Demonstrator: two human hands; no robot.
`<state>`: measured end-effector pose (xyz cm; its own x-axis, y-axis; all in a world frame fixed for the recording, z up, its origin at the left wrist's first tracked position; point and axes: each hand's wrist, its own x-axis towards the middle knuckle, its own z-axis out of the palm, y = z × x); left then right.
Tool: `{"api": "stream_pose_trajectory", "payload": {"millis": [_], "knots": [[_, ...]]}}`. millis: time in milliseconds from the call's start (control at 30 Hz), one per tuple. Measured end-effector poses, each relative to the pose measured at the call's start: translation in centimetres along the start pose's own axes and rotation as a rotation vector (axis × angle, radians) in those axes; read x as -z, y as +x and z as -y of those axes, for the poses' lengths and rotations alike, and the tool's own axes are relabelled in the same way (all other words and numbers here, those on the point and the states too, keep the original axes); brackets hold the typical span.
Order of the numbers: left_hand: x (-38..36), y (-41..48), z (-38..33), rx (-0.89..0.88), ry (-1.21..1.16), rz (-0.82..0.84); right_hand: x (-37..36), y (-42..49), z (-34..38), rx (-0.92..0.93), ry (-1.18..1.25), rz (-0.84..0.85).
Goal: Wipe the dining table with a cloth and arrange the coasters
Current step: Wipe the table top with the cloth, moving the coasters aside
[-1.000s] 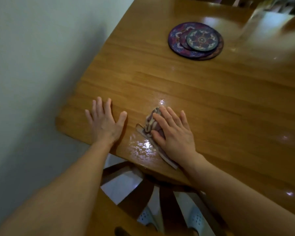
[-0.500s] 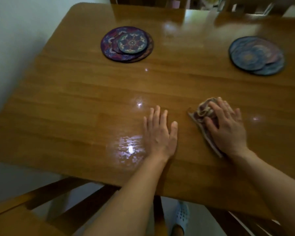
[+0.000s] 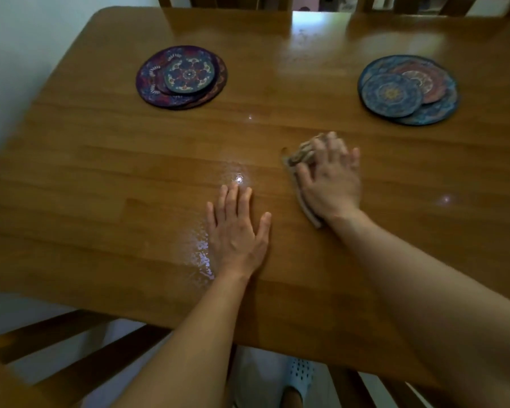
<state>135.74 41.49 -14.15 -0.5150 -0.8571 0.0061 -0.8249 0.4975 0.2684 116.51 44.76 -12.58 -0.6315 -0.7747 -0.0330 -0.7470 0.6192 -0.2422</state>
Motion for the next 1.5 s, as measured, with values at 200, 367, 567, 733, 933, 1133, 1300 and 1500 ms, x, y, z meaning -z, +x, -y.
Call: {"api": "stream_pose_trajectory", "payload": {"millis": [200,367,567,733,933,1133,1300,1500], "knots": [[1.0,-0.1,-0.3,0.015,-0.097,0.024,-0.3,-8.8,-0.6,0.486,-0.009,0.079],[1.0,-0.3,-0.5,-0.010,-0.107,0.021,2.6,-13.3,-11.0,0.358,-0.033,0.072],[1.4,0.0,-0.5,0.014,-0.113,0.056,5.2,-16.9,-17.9,-0.209,-0.139,-0.042],[2.7,0.4,-0.6,0.091,-0.220,0.191,6.2,-17.7,-12.4,-0.284,-0.275,0.072],[5.5,-2.4,-6.1,0.353,-0.857,0.398,11.1,-19.4,-8.3,-0.463,0.253,0.446],[9.4,-6.9,-10.7,0.465,-1.231,0.707,16.3,-23.6,-11.0,-0.646,0.722,0.158],[11.6,-9.1,-16.1,0.383,-1.317,0.671,21.3,-26.3,-14.3,-0.745,1.302,-0.063],[12.4,-10.7,-25.7,0.271,-1.421,0.685,25.1,-28.3,-21.3,-0.740,1.501,-0.260]]}}
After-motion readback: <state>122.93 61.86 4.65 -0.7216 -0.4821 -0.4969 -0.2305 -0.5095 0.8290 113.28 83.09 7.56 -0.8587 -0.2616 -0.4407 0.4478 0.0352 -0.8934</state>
